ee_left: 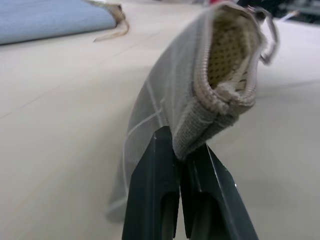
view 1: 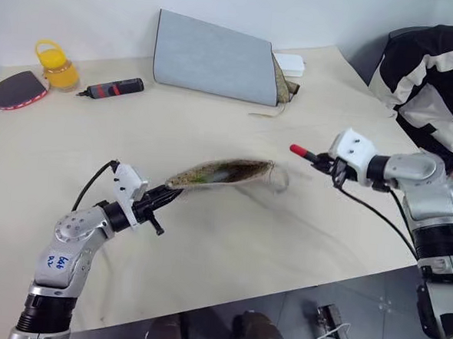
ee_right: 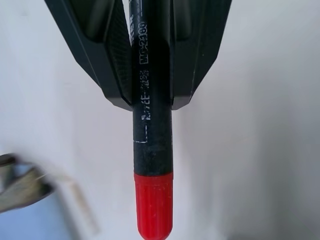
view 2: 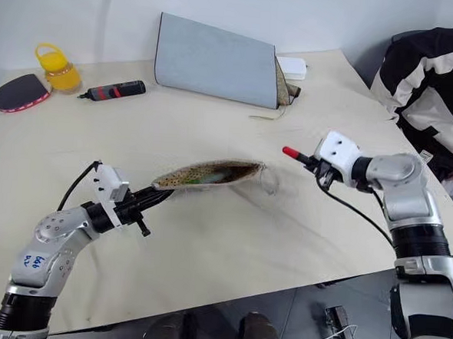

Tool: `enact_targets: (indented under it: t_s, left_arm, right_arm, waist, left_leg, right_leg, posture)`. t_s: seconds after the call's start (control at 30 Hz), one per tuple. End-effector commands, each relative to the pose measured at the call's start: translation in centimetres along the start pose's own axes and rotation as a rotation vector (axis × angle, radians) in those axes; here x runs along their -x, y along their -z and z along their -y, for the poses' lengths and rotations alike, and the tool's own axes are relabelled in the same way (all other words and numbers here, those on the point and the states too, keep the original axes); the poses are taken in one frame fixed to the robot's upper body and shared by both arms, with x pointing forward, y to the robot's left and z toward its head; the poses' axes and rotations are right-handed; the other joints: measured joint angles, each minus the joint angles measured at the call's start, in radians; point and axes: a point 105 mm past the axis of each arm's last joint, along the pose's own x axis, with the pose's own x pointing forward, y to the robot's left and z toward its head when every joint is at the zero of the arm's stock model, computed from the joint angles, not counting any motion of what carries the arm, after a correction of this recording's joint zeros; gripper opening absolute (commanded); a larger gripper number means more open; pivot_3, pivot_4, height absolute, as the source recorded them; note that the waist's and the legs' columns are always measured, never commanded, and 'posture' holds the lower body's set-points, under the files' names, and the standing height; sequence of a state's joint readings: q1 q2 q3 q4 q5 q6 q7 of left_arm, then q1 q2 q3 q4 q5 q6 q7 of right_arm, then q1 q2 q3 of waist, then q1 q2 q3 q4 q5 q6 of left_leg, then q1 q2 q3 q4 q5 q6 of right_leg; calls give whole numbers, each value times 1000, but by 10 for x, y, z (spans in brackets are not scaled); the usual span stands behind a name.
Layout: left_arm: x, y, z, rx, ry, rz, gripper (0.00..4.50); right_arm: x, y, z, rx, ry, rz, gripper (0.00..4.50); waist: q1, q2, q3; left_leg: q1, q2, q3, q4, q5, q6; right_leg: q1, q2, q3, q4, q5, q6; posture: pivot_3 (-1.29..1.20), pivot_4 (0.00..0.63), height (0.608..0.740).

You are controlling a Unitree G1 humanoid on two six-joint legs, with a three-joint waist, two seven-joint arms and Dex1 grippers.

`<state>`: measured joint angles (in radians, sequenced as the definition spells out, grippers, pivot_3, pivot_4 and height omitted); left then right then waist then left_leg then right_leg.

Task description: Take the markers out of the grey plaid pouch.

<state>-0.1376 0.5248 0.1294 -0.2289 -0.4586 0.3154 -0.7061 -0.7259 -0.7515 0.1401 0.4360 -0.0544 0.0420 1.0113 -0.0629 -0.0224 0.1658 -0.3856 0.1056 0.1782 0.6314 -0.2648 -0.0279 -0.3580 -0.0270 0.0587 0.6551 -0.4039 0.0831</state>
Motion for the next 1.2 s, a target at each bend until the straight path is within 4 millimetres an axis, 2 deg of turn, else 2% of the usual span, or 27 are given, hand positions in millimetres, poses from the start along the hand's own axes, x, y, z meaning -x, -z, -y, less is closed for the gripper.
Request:
enact_targets:
  t_s: [0.03,0.13,0.27,0.47,0.6,0.77,0.9,1.03,1.07,1.13,1.2]
  left_arm:
    - [3,-18,4,-37,30,53,0]
    - [3,-20,6,-19,39,66,0]
    - [2,-21,7,-23,35,62,0]
    - [-2,-19,11,-17,42,59,0]
    - [-3,-18,12,-16,42,60,0]
    - [-4,-18,11,-10,43,60,0]
    - [-6,-17,14,-2,51,60,0]
    - [-9,-15,19,-1,68,58,0]
    - [-10,-16,19,1,70,60,0]
    - [-10,-17,18,9,68,61,0]
    - [-12,-21,15,39,56,80,0]
  right_arm:
    - [-10,-5,-9,41,-8,15,620]
    - [-14,6,-21,40,-57,-25,620]
    - [-15,13,-26,23,-76,-45,620]
    - [-15,10,-28,29,-92,-34,2626]
    - [-9,1,-24,-31,-106,8,2626]
    - [9,-22,10,-55,-9,76,2626]
    - [24,-53,43,-20,115,154,2626]
    - [27,-71,40,-22,76,202,2626]
    - [30,-80,37,-18,51,243,2626]
    - [39,-111,39,-69,39,378,2626]
    - [46,-157,23,-49,-52,537,2626]
  waist:
    - [-1,0,0]
    - [0,0,0]
    - [7,0,0]
    - [5,0,0]
    - [4,0,0]
    - [4,0,0]
    - [3,0,0]
    - [5,0,0]
    - [6,0,0]
    - [6,0,0]
    - [5,1,0]
  left_leg:
    - [0,0,0,0,0,0]
    - [0,0,0,0,0,0]
    - [0,-1,-1,0,0,0]
    - [0,-1,-1,0,0,0]
    - [0,0,-1,0,0,0]
    - [0,0,0,0,0,0]
    - [0,0,0,0,0,0]
    - [0,0,-1,0,0,0]
    - [0,0,-1,0,0,0]
    - [0,-1,-1,0,0,0]
    - [-1,0,-1,0,0,0]
  right_leg:
    - [0,0,0,0,0,0]
    - [0,0,0,0,0,0]
    - [1,-1,-1,0,0,0]
    - [1,0,0,0,0,0]
    - [1,0,0,0,0,0]
    - [1,0,0,0,0,0]
    - [1,0,0,0,0,0]
    - [1,0,-1,0,0,0]
    - [1,0,-1,0,0,0]
    - [1,-1,-1,0,0,0]
    - [0,0,0,1,0,0]
  posture:
    - [0,150,740]
    - [0,150,740]
    - [0,150,740]
    - [0,150,740]
    - [0,150,740]
    - [0,150,740]
    - [0,150,740]
    - [0,150,740]
    - [0,150,740]
    - [0,150,740]
    - [0,150,740]
